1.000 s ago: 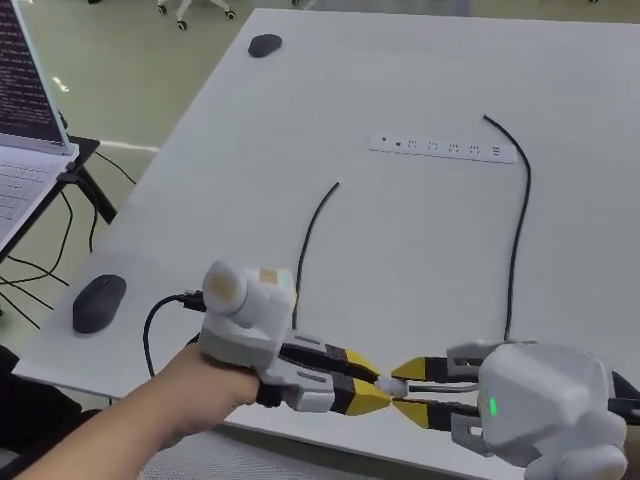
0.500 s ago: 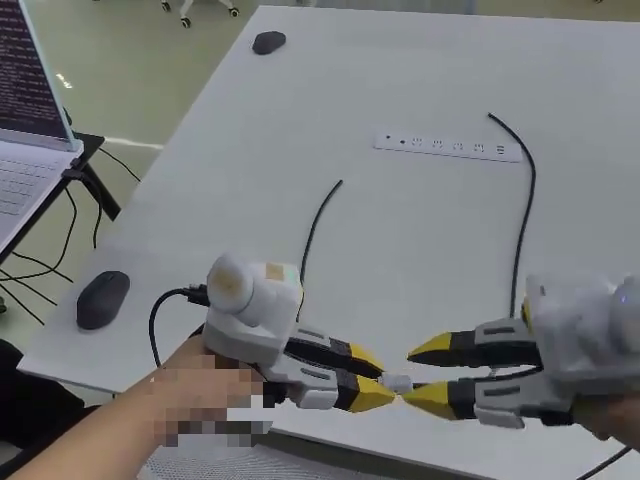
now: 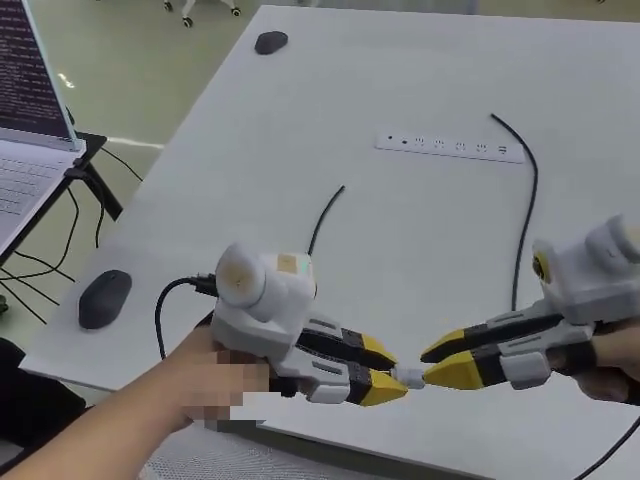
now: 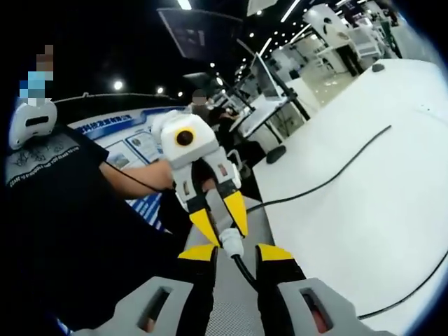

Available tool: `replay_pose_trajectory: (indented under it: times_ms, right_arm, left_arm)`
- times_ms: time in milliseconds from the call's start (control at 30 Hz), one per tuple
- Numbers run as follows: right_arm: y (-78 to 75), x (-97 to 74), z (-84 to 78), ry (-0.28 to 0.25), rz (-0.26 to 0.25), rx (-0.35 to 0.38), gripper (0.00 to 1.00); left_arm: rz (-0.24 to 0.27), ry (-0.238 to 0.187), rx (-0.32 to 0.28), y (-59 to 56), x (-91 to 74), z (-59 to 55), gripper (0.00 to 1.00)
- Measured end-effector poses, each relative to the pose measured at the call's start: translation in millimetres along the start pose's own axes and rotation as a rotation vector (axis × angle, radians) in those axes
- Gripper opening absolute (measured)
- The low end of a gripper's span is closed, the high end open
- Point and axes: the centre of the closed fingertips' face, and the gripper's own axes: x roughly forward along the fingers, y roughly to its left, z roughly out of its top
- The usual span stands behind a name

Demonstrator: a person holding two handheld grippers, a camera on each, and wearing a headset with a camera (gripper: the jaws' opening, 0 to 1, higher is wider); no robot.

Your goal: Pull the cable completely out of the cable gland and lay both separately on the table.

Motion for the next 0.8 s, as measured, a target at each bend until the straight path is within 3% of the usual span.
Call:
replay_pose_trajectory:
  times_ms: [133, 567, 767, 800]
  right_arm:
    - [2.6, 5.1, -8.9, 0.012, 0.026, 0.055, 0.16]
    - [5.7, 7.6, -13.2, -0.009, 0.041, 0.044, 0.09]
    - [6.8, 11.7, -14.7, 0.022, -0.018, -0.168, 0.08]
    - [6.8, 12.4, -13.5, 0.022, -0.039, -0.258, 0.08]
  left_arm:
    - [-0.001, 0.011, 0.028, -2.3, 1.1, -2.1, 0.15]
    - [-0.005, 0.017, 0.04, -5.3, 4.7, -2.5, 0.15]
    - [-0.008, 0.032, 0.043, -5.9, 4.8, -5.7, 0.15]
    - [-0.008, 0.033, 0.041, -5.8, 4.6, -6.3, 0.15]
